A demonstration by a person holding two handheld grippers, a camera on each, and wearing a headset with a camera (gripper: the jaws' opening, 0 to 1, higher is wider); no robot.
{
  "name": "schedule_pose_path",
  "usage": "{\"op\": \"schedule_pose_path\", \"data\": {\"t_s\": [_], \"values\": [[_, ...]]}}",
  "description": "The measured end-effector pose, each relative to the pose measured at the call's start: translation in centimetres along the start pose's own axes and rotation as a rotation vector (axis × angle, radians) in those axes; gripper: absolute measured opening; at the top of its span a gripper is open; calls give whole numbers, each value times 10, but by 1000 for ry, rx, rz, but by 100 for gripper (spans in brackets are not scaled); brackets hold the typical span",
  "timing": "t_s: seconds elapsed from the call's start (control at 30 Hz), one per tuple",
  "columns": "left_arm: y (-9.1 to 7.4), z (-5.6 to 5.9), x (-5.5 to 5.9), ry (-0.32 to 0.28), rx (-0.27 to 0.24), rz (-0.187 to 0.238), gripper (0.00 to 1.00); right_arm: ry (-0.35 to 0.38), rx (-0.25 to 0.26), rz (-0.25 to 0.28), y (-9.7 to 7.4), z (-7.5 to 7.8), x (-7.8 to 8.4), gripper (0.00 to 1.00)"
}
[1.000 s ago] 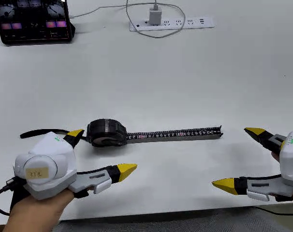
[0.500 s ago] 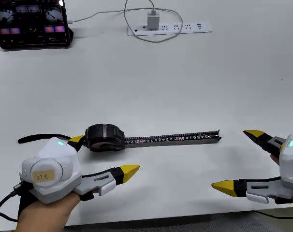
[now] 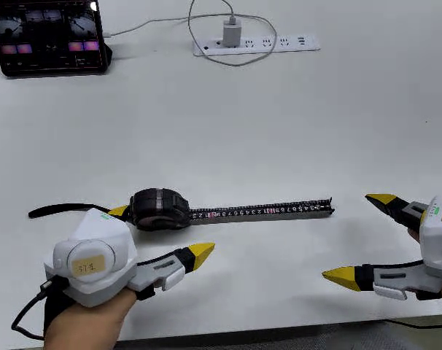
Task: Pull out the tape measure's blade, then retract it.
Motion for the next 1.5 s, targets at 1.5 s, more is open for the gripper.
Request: {"op": "schedule_pose_path", "data": {"t_s": [1.5], "values": [[21, -17, -8, -206, -213, 16, 71, -150, -50, -62, 5, 37, -13, 68]]}}
Point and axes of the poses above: the centre of the closed fingertips' face, and the gripper's own axes: y roughly forward along the fingers, z roughly to its right, x roughly out of its underside, the point moved 5 cm from there along -y, roughly backward along the fingers, and after that the axes turned 8 degrees about -y, right-handed, at the moved point
